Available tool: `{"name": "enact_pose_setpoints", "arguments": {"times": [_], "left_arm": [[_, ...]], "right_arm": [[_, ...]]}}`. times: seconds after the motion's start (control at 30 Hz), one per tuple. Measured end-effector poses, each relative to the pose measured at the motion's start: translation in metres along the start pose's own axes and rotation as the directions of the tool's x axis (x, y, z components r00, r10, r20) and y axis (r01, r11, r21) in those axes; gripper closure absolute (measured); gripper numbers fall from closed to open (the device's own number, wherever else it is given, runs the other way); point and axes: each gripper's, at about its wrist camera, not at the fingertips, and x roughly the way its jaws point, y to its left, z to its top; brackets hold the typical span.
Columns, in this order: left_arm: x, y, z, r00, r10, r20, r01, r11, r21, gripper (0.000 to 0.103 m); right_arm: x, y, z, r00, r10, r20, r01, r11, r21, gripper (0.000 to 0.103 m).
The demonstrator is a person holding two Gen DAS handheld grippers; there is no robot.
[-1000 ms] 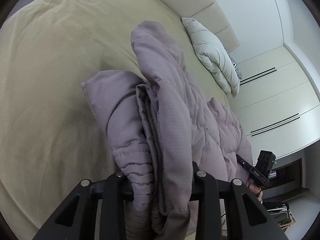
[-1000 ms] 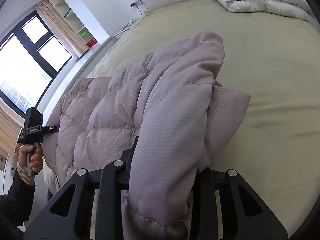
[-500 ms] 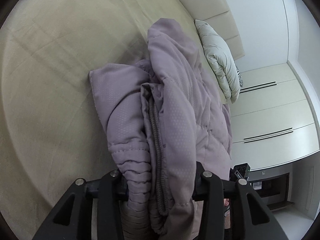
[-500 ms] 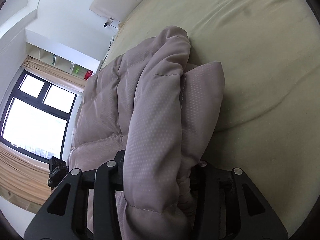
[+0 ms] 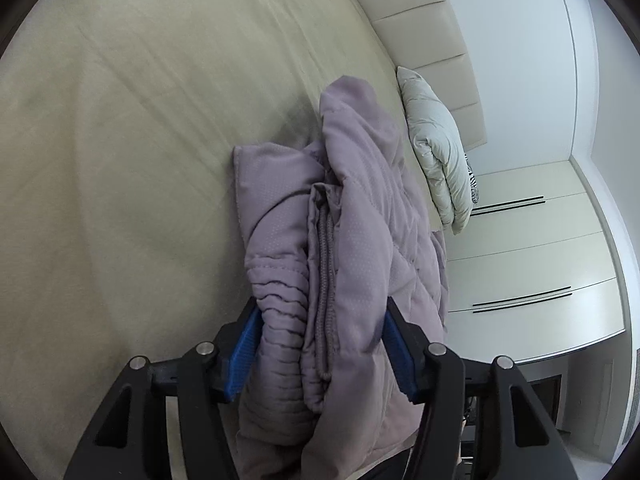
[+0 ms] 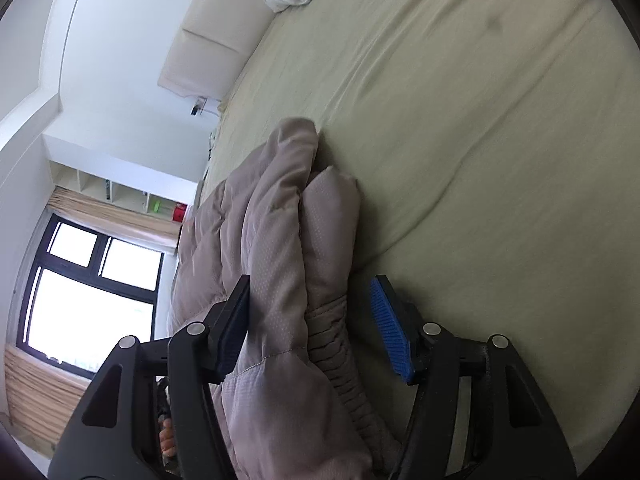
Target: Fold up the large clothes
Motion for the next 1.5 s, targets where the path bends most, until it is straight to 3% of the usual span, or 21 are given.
{"name": "enact_pose_setpoints", "arguments": {"times": [0.1, 0.17, 0.27, 0.4, 0.5, 0.57, 0.63, 0.67, 0.73, 0.83, 1.03, 1.3, 1.5], "left_arm": [[-0.035, -0.016, -0.004, 0.993, 0.094, 0.075, -0.099, 0.993, 0.066, 0.043], [-0.054, -0.041, -0.005, 0.975, 0.163, 0.153, -0.184, 0.974, 0.132, 0.043], [-0.042, -0.101, 0.000, 0.976, 0.133, 0.173, -0.178, 0.944, 0.277, 0.043], [0.031, -0.165, 0.013, 0.980, 0.151, 0.132, -0.194, 0.883, 0.427, 0.043], [0.089, -0.173, 0.028, 0.971, 0.221, 0.088, -0.237, 0.876, 0.421, 0.043], [0.114, -0.164, 0.041, 0.958, 0.276, 0.080, -0.285, 0.872, 0.398, 0.043], [0.123, -0.152, 0.047, 0.946, 0.312, 0.093, -0.323, 0.862, 0.391, 0.047], [0.125, -0.147, 0.051, 0.941, 0.324, 0.098, -0.336, 0.855, 0.395, 0.051], [0.126, -0.136, 0.054, 0.936, 0.334, 0.113, -0.350, 0.843, 0.409, 0.053], [0.128, -0.120, 0.061, 0.945, 0.309, 0.107, -0.326, 0.864, 0.385, 0.053], [0.142, -0.110, 0.066, 0.941, 0.319, 0.115, -0.338, 0.849, 0.406, 0.053], [0.143, -0.097, 0.076, 0.967, 0.234, 0.101, -0.255, 0.892, 0.373, 0.055], [0.132, -0.099, 0.074, 0.973, 0.210, 0.094, -0.230, 0.909, 0.347, 0.055]], "right_arm": [[-0.041, 0.008, 0.006, 0.986, -0.124, 0.111, 0.127, 0.992, -0.015, 0.045], [-0.053, 0.030, 0.013, 0.989, -0.070, 0.128, 0.080, 0.994, -0.073, 0.044], [-0.027, 0.089, 0.017, 0.999, 0.035, -0.001, -0.034, 0.982, -0.187, 0.044], [0.042, 0.159, 0.001, 0.973, 0.149, -0.175, -0.191, 0.948, -0.253, 0.044], [0.104, 0.191, -0.014, 0.951, 0.138, -0.277, -0.207, 0.949, -0.238, 0.044], [0.137, 0.195, -0.021, 0.948, 0.063, -0.311, -0.147, 0.956, -0.254, 0.044], [0.156, 0.182, -0.017, 0.959, -0.011, -0.283, -0.063, 0.966, -0.251, 0.051], [0.165, 0.171, -0.009, 0.961, 0.014, -0.275, -0.073, 0.976, -0.205, 0.054], [0.173, 0.144, 0.011, 0.971, 0.046, -0.235, -0.076, 0.990, -0.117, 0.071], [0.180, 0.112, 0.037, 0.968, 0.113, -0.222, -0.122, 0.992, -0.024, 0.079], [0.184, 0.081, 0.053, 0.966, 0.147, -0.211, -0.152, 0.988, -0.005, 0.083], [0.149, 0.019, 0.073, 0.956, 0.249, -0.155, -0.240, 0.968, 0.077, 0.084], [0.111, -0.003, 0.079, 0.965, 0.237, -0.110, -0.232, 0.971, 0.052, 0.081]]}}
